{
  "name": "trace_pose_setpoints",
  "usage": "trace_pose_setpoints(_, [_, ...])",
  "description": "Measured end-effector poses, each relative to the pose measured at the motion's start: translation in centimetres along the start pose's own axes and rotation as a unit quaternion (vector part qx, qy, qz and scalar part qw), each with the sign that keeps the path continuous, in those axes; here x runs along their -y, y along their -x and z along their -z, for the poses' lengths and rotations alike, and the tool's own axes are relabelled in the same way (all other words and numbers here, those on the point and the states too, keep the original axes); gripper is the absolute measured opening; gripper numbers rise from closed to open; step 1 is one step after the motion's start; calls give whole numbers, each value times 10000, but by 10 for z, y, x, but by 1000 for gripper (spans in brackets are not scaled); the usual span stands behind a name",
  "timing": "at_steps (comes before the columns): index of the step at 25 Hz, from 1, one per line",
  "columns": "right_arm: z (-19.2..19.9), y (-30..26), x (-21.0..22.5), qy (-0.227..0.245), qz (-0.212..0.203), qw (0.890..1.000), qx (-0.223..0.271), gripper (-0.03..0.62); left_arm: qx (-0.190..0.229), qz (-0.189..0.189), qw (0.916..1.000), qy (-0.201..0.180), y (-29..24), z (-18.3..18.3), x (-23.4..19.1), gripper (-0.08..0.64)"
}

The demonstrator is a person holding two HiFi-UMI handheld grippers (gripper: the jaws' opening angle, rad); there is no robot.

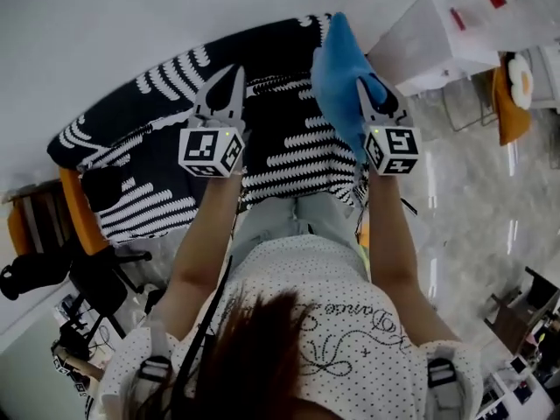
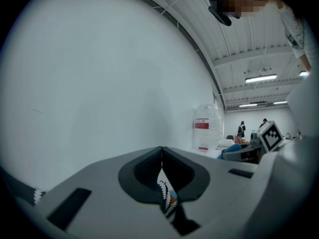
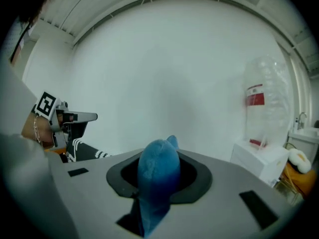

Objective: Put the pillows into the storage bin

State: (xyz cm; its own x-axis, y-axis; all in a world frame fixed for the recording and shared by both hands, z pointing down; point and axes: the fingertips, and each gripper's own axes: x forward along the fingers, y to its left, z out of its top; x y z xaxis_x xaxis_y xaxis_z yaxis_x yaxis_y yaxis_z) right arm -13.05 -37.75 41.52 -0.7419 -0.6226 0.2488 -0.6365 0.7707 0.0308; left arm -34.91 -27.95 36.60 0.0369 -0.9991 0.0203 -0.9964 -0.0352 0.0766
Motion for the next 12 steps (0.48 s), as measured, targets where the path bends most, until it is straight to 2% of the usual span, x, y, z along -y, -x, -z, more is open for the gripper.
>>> trace_pose_setpoints(7, [-41, 48, 31, -90, 775, 9958, 483, 109, 295, 727, 9968, -144, -33, -17, 26, 5])
trace_pose_setpoints(12, [-62, 114, 35, -116, 1471, 9867, 683, 107, 354, 1423, 9892, -75, -36, -19, 60, 5])
